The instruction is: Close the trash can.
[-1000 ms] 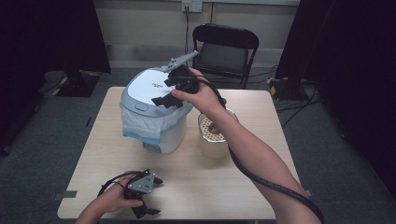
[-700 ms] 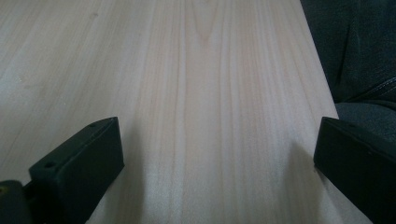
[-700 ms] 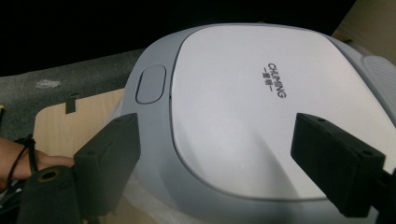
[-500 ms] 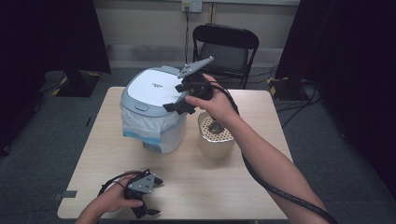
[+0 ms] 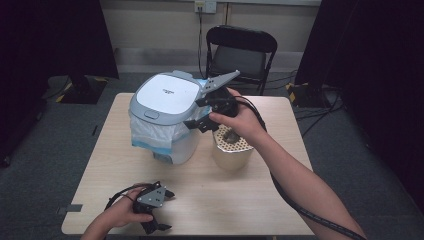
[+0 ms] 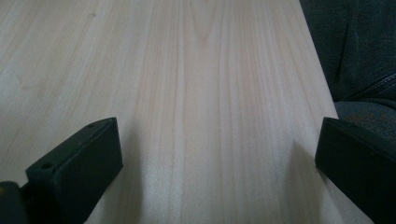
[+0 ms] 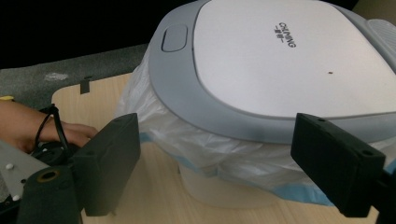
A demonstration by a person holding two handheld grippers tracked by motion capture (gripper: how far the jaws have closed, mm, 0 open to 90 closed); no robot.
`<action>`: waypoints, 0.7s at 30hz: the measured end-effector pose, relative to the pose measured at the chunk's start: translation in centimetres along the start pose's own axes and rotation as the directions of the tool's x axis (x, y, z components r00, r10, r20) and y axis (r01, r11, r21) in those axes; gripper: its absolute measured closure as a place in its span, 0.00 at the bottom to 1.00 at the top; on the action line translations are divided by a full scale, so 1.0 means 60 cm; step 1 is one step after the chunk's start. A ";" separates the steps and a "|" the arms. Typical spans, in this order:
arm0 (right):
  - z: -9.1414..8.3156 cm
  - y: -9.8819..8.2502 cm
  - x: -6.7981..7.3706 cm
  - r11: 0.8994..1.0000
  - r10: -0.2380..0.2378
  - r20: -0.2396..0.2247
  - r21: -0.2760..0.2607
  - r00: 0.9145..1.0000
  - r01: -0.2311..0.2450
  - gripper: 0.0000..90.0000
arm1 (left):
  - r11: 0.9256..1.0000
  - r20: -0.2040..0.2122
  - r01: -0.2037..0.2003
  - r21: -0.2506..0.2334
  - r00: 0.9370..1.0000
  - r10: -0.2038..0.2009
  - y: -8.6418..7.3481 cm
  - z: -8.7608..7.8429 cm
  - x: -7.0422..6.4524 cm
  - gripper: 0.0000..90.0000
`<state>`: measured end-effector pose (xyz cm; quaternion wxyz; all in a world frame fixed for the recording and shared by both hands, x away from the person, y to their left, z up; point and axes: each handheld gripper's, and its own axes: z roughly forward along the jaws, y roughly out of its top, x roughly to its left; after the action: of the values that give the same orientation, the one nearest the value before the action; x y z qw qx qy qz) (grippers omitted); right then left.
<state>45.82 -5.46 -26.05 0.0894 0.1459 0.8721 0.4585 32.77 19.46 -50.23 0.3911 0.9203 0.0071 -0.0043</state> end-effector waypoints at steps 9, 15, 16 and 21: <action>-0.011 -0.033 0.007 1.000 -0.015 0.005 0.011 1.000 0.015 0.17 | 1.000 0.000 0.000 0.000 1.000 0.000 0.000 0.000 0.000 0.00; -0.012 -0.057 0.009 1.000 -0.007 -0.004 0.017 1.000 0.007 0.17 | 1.000 0.000 0.001 0.000 1.000 -0.001 0.000 0.000 0.000 0.00; -0.012 -0.061 0.010 1.000 -0.012 -0.004 0.020 1.000 0.012 0.17 | 1.000 -0.001 0.000 0.000 1.000 0.000 0.000 0.000 0.000 0.00; -0.013 -0.077 0.015 1.000 -0.012 -0.010 0.024 1.000 0.012 0.17 | 1.000 -0.002 0.001 -0.002 1.000 -0.001 0.000 0.000 0.000 0.00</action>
<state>43.95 -8.27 -29.46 0.0860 0.1395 0.8788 0.4481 32.76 19.44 -50.26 0.3922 0.9198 0.0080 -0.0036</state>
